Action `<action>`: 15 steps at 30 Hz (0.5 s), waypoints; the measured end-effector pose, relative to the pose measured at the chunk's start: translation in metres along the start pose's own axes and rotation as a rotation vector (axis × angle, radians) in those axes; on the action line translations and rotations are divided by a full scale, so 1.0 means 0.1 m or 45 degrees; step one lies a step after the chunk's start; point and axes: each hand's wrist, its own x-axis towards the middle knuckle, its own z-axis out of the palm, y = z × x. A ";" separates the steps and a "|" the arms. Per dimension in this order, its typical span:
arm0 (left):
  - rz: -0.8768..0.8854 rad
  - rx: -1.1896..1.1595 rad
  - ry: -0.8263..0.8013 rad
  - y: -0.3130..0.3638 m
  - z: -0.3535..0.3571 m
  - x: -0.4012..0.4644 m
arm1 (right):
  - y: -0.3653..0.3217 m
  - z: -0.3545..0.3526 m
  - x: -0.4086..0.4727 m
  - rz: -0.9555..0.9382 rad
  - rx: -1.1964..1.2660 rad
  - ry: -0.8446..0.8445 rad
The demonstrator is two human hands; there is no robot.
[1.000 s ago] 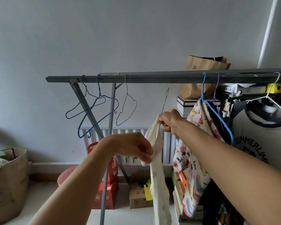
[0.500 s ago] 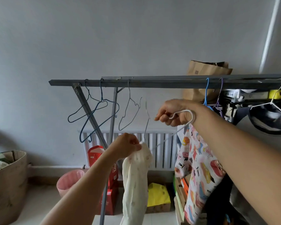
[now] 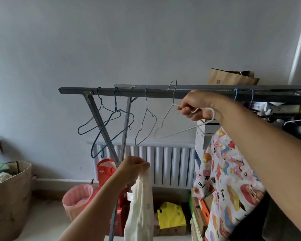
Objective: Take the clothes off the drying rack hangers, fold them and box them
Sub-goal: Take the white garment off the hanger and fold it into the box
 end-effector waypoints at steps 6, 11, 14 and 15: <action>0.114 -0.407 0.129 0.20 -0.03 -0.08 | 0.18 0.27 0.36 -0.212 -0.054 0.470; 0.130 -0.631 0.145 0.32 -0.09 -0.11 | 0.26 0.41 0.49 -0.129 -0.184 0.491; 0.136 -0.668 0.156 0.39 -0.10 -0.13 | 0.34 0.49 0.55 -0.119 -0.255 0.487; 0.121 -0.680 0.171 0.40 -0.11 -0.12 | 0.35 0.51 0.56 -0.128 -0.267 0.490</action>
